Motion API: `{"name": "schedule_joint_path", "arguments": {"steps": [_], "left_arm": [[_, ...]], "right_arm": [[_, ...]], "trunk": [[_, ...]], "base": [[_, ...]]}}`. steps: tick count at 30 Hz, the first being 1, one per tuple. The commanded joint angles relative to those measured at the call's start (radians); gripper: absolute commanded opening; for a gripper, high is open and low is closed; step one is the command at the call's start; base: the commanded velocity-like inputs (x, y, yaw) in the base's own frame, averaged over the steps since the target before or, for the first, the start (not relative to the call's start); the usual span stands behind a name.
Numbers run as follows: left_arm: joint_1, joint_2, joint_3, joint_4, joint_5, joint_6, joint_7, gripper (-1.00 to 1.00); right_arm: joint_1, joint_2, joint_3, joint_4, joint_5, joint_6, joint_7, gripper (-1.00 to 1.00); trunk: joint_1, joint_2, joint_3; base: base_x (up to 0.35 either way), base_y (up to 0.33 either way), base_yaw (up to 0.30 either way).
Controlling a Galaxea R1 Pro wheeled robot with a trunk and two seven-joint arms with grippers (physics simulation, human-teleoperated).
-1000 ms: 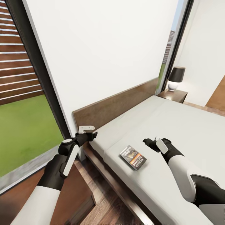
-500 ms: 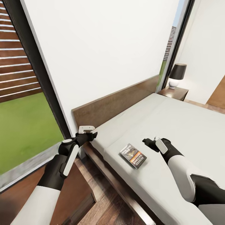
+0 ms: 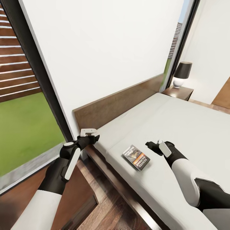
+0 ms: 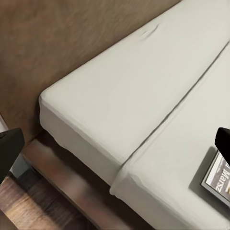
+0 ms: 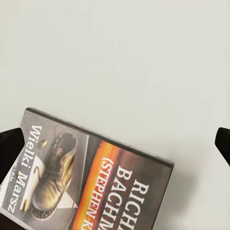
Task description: In the bedroom, move the book from the bed onto either nightstand, and place the two sandals side by side next to the bed.
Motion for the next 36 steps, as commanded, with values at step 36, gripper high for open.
{"name": "schedule_joint_path", "arguments": {"steps": [36], "left_arm": [[0.000, -0.001, 0.000, 0.001, 0.006, 0.005, 0.001, 1.00]], "right_arm": [[-0.111, 0.046, -0.010, 0.001, -0.017, 0.044, -0.210, 1.00]], "trunk": [[0.000, 0.000, -0.059]], "base": [[0.000, 0.000, 0.034]]}}
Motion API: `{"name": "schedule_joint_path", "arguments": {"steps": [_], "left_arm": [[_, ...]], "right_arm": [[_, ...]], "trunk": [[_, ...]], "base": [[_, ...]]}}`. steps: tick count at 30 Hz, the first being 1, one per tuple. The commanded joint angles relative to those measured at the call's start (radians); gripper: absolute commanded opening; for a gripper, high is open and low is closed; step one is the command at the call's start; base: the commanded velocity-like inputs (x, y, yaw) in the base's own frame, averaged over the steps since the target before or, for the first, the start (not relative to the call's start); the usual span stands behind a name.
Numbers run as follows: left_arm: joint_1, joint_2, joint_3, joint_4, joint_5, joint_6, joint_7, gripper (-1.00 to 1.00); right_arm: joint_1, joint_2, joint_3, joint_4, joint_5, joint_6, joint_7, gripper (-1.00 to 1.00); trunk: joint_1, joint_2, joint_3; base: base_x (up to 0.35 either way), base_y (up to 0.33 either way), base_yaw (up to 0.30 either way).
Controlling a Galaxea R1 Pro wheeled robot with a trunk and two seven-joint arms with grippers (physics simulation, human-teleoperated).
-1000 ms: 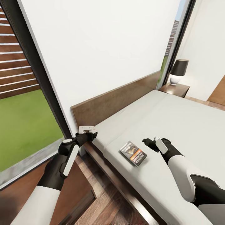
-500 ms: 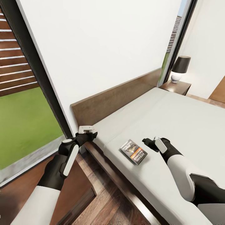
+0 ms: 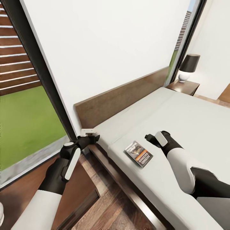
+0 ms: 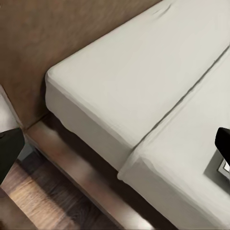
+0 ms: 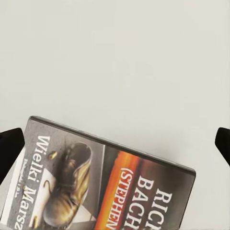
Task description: In the bedroom, move the book from the bed onto either nightstand, and place the two sandals side by side next to the bed.
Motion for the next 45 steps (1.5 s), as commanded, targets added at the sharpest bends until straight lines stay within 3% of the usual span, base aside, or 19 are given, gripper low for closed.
{"name": "schedule_joint_path", "arguments": {"steps": [1, 9, 23, 45], "left_arm": [[0.000, 0.000, 0.000, -0.001, 0.007, 0.005, 0.002, 1.00], [-0.001, 0.000, 0.000, -0.001, 0.007, 0.005, -0.012, 1.00], [0.001, 0.001, 0.000, -0.001, 0.006, 0.005, -0.015, 1.00], [0.001, 0.001, -0.001, 0.001, 0.005, 0.005, -0.015, 1.00]], "right_arm": [[0.000, 0.000, -0.001, -0.002, -0.011, 0.002, -0.008, 1.00], [0.000, 0.004, 0.000, -0.003, -0.010, -0.004, -0.008, 1.00], [0.000, 0.005, 0.000, -0.010, -0.008, -0.006, -0.005, 1.00], [0.000, 0.005, -0.007, -0.012, -0.008, -0.004, -0.004, 1.00]], "trunk": [[0.000, 0.000, -0.002], [0.000, 0.000, -0.014], [0.000, 0.000, -0.017], [0.000, 0.000, -0.022]], "base": [[0.000, 0.000, 0.066], [0.000, 0.000, 0.060], [0.004, 0.000, 0.103], [0.074, 0.041, 0.005]]}}
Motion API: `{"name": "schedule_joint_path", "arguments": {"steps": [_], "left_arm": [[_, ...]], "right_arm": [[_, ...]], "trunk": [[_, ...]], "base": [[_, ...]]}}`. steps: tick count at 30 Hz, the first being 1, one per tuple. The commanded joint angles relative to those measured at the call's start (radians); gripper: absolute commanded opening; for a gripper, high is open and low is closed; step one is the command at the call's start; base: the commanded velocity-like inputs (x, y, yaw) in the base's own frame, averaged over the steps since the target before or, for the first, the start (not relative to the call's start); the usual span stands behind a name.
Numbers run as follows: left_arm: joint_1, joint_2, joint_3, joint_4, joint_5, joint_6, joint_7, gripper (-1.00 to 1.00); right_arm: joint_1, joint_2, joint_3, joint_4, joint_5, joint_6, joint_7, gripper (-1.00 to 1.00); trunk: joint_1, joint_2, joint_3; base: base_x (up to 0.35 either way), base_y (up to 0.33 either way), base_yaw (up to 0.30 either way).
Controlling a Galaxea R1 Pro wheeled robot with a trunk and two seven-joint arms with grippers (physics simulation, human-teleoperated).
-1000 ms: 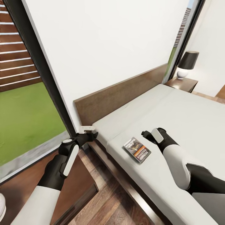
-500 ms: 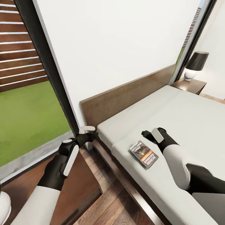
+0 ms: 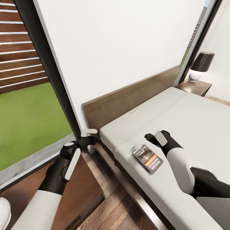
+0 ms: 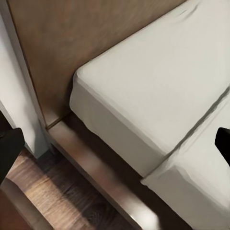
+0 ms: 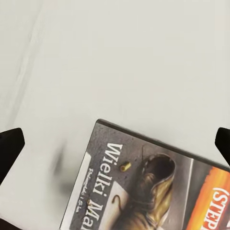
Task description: In the bedroom, move the book from the bed onto either nightstand, and place the two sandals side by side next to the bed.
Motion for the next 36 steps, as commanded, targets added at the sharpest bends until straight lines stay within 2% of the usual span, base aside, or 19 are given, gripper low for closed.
{"name": "schedule_joint_path", "arguments": {"steps": [1, 36], "left_arm": [[0.000, 0.000, 0.001, -0.001, 0.005, 0.005, 0.001, 1.00], [0.000, 0.000, 0.001, -0.001, 0.006, 0.005, 0.001, 1.00]], "right_arm": [[0.000, 0.000, -0.001, -0.002, -0.011, 0.002, -0.008, 1.00], [0.000, 0.000, -0.022, -0.041, -0.011, 0.006, -0.006, 1.00]], "trunk": [[0.000, 0.000, -0.002], [0.000, 0.000, -0.058]], "base": [[0.000, 0.000, 0.000], [0.000, 0.000, 0.000]]}}
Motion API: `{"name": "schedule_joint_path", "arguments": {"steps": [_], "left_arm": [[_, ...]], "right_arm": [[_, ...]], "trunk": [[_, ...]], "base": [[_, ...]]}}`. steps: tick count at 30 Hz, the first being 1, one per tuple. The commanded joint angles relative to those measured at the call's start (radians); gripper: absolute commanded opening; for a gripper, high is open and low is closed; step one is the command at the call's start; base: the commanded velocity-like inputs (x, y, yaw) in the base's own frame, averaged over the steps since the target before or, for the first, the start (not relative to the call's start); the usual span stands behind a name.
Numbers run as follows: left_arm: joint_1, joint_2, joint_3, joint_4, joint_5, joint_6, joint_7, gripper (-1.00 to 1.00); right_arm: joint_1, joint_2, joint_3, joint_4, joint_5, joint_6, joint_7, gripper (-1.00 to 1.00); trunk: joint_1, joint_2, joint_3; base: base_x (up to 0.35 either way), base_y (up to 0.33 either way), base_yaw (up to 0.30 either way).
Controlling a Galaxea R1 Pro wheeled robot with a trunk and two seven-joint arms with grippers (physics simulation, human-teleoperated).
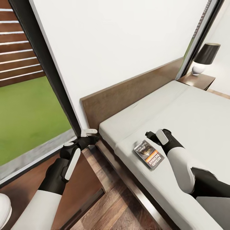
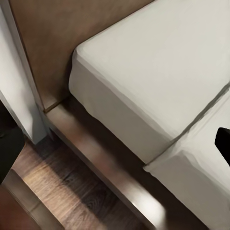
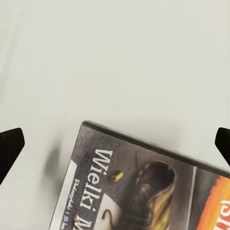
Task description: In the bedroom, move the book from the bed onto either nightstand, and place the two sandals side by side next to the bed.
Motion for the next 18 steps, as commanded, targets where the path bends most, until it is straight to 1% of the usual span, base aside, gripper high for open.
{"name": "schedule_joint_path", "arguments": {"steps": [1, 18], "left_arm": [[0.000, 0.000, 0.001, -0.001, 0.005, 0.005, 0.001, 1.00], [0.000, 0.000, 0.001, -0.001, 0.005, 0.005, 0.001, 1.00]], "right_arm": [[0.000, 0.001, -0.001, -0.002, -0.010, 0.002, -0.008, 1.00], [0.000, 0.001, -0.002, -0.002, -0.010, 0.002, -0.008, 1.00]], "trunk": [[0.000, 0.000, -0.002], [0.000, 0.000, -0.030]], "base": [[0.000, 0.000, 0.000], [0.000, 0.000, 0.000]]}}
